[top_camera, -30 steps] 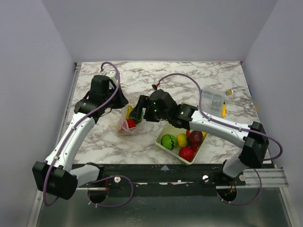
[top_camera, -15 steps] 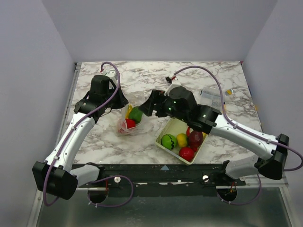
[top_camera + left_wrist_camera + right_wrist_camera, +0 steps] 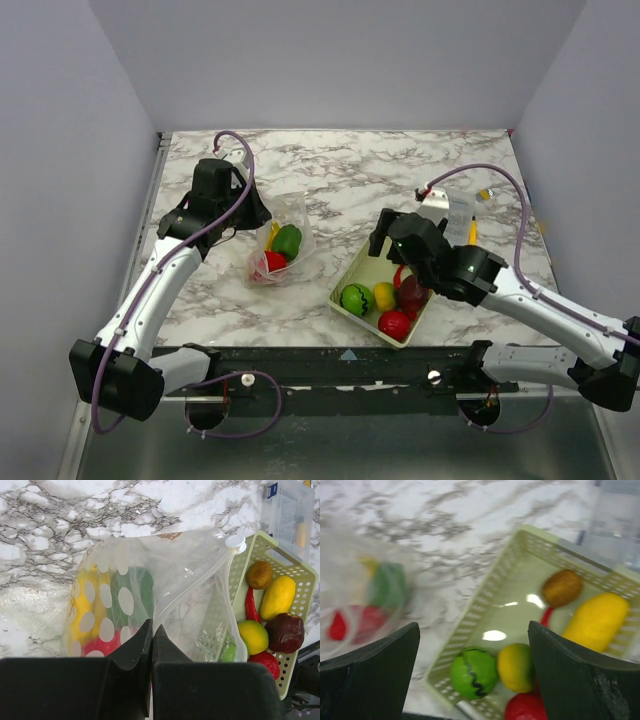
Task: Place the food in the zip-top bag and seal the zipper
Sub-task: Pick up the fake fruit from the bin, then place the fake fruit in the zipper food storage bag, then pick up the fake fruit from the bin, then place the fake fruit in the zipper food storage bag.
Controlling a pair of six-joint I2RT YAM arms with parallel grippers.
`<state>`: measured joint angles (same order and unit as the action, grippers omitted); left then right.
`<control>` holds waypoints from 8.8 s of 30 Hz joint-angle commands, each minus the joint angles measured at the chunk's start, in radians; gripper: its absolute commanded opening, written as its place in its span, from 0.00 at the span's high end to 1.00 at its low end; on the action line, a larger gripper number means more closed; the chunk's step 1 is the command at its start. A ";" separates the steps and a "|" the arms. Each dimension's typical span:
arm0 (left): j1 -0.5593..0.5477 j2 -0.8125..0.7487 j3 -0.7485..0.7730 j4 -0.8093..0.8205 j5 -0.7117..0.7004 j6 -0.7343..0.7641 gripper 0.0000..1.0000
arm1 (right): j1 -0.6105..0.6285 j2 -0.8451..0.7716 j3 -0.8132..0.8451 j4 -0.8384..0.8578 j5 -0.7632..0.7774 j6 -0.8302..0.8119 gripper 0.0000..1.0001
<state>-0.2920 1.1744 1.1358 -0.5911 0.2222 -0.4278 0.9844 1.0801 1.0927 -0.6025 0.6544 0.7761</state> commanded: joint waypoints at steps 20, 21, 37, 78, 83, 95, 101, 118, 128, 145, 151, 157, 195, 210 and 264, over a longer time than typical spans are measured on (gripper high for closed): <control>-0.032 -0.015 -0.011 -0.035 -0.019 0.025 1.00 | -0.353 0.368 -0.024 -0.267 0.148 0.010 0.39; -0.033 -0.017 -0.015 -0.029 -0.024 0.031 1.00 | -0.356 0.371 -0.029 -0.267 0.142 0.008 0.40; -0.033 -0.011 -0.026 -0.023 -0.027 0.054 1.00 | -0.378 0.485 -0.067 -0.240 0.109 0.032 0.42; -0.032 0.017 -0.024 -0.019 -0.013 0.047 1.00 | -0.384 0.212 -0.147 0.030 -0.099 -0.110 0.82; -0.032 0.014 -0.024 -0.018 -0.012 0.047 1.00 | -0.383 0.064 -0.205 0.149 -0.166 -0.130 0.90; -0.032 0.000 -0.033 -0.013 0.006 0.043 1.00 | -0.383 -0.080 -0.354 0.610 -0.729 -0.023 0.99; -0.032 -0.004 -0.035 -0.012 0.009 0.042 1.00 | -0.330 -0.073 -0.401 0.921 -0.876 0.114 1.00; -0.032 -0.019 -0.036 -0.008 0.001 0.040 1.00 | -0.042 0.336 -0.016 0.731 -0.557 0.173 1.00; -0.024 -0.037 -0.039 0.009 0.037 0.038 1.00 | 0.026 0.478 0.138 0.478 -0.276 0.227 0.99; -0.013 -0.044 -0.062 0.055 0.150 0.022 1.00 | 0.083 0.609 0.181 0.530 0.036 0.152 0.89; -0.013 -0.043 -0.061 0.055 0.147 0.021 1.00 | 0.083 0.650 0.176 0.645 0.053 0.087 0.72; -0.012 -0.042 -0.063 0.051 0.134 0.021 1.00 | 0.083 0.697 0.215 0.660 0.052 0.017 0.42; -0.004 -0.019 -0.056 0.037 0.115 0.025 1.00 | 0.085 -0.017 -0.144 0.001 -0.029 -0.040 0.17; -0.003 -0.010 -0.053 0.033 0.130 0.023 1.00 | 0.085 0.123 -0.236 0.050 -0.415 -0.041 0.19; -0.003 -0.006 -0.054 0.037 0.145 0.017 1.00 | 0.085 -0.076 -0.225 0.239 -0.231 -0.073 0.92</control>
<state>-0.3004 1.1656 1.0771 -0.5632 0.3431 -0.4088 1.0615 1.0359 0.8425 -0.4526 0.4294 0.7456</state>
